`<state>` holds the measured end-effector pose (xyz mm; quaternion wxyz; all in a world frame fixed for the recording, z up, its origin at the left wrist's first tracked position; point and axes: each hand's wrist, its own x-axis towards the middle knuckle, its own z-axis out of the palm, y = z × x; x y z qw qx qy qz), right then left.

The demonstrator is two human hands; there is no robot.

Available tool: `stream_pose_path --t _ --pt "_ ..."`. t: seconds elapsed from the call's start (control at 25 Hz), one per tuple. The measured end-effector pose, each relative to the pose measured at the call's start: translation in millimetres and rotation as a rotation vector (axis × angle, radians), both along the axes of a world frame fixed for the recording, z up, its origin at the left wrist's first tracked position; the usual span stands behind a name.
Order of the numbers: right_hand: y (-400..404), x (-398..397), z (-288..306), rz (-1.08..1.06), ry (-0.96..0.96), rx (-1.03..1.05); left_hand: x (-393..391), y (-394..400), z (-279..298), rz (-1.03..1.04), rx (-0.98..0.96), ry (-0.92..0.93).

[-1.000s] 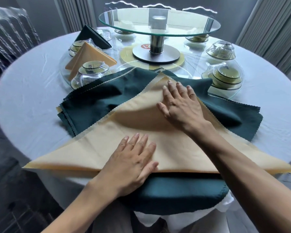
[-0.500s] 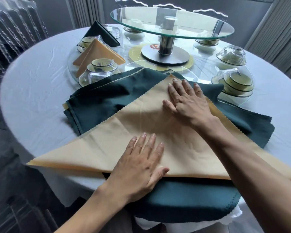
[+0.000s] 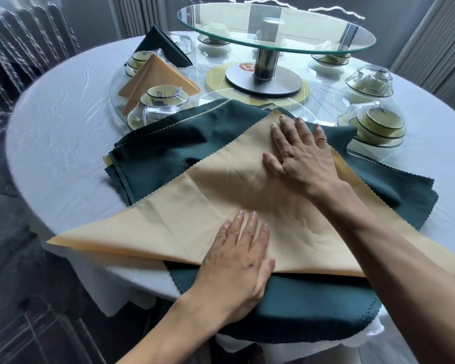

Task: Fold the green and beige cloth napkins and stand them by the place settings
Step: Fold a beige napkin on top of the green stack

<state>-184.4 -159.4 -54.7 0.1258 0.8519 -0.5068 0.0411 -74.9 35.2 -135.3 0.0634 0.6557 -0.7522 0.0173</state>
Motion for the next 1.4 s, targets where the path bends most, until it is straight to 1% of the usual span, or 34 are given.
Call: stream_pose_path --t 0.08,0.16,0.2,0.24,0.32,0.36,0.44,0.52,0.6,0.68,0.72,0.76,0.8,0.84,0.88,0.92,1.0,1.04,1.08,1.24,1.32,1.4 --pt "17.9 0.7 -2.0 0.008 -0.109 -0.046 0.7 -0.7 -2.3 -0.014 -0.012 -0.001" --pt "65.4 0.7 -13.9 0.017 -0.314 -0.031 2.8 -1.2 -3.4 -0.038 0.007 0.045" --pt "97.6 0.3 -24.3 0.038 -0.410 0.038 4.1 -0.9 -5.6 -0.052 -0.009 0.056" --pt "130.7 -2.7 -38.1 0.046 -0.458 0.134 4.1 -0.9 -8.1 -0.064 -0.030 0.055" --pt "178.5 -18.7 -62.3 0.007 -0.417 0.295 5.1 -2.6 -8.6 -0.066 -0.015 0.036" --pt "187.5 -33.6 -70.2 -0.038 -0.369 0.312 4.7 -2.8 -7.3 -0.060 0.003 0.033" --pt "178.0 -79.7 -76.5 -0.155 -0.287 0.263 1.4 -3.0 -1.8 -0.045 0.037 0.037" --pt "154.6 -141.1 -79.7 -0.306 -0.247 0.257 3.5 -1.1 -2.1 -0.040 0.067 0.063" --pt "133.0 -204.2 -75.4 -0.505 -0.213 0.322 3.2 -3.0 -0.6 -0.058 0.077 0.009" --pt "122.1 -239.2 -66.5 -0.656 -0.191 0.361 0.8 -0.8 5.5 -0.032 0.106 0.033" --pt "121.5 -241.0 -62.6 -0.698 -0.176 0.339 0.2 -0.6 7.7 -0.034 0.124 0.036" --pt "124.8 -231.1 -59.5 -0.692 -0.163 0.283 0.8 -0.5 6.4 -0.030 0.095 0.070" --pt "130.2 -210.6 -58.1 -0.625 -0.181 0.189 0.9 0.2 8.1 -0.015 0.125 0.097" --pt "139.1 -181.7 -57.4 -0.511 -0.236 0.107 0.3 0.1 9.6 -0.019 0.152 0.083" --pt "150.4 -147.8 -54.4 -0.381 -0.295 0.078 -0.5 -0.4 10.2 -0.028 0.156 0.067" --pt "162.3 -113.0 -54.4 -0.255 -0.337 0.100 -0.5 -0.6 11.1 -0.028 0.153 0.063" --pt "177.0 -59.5 -63.6 -0.066 -0.338 0.190 0.5 -0.5 11.1 -0.020 0.152 0.067" --pt "178.7 -46.2 -70.1 -0.033 -0.305 0.210 1.6 -0.6 10.0 -0.022 0.143 0.058" --pt "177.8 -40.7 -77.7 -0.025 -0.267 0.184 2.6 -0.8 9.0 -0.031 0.130 0.055" --pt "172.5 -47.8 -91.9 -0.042 -0.151 0.112 21.9 2.8 4.7 -0.051 0.101 0.070" --pt "173.0 -48.9 -93.9 -0.042 -0.142 0.104 61.8 16.3 0.8 -0.034 0.096 0.067" --pt "173.4 -46.9 -93.3 -0.042 -0.144 0.086 122.2 38.7 -6.3 0.004 0.080 0.072"
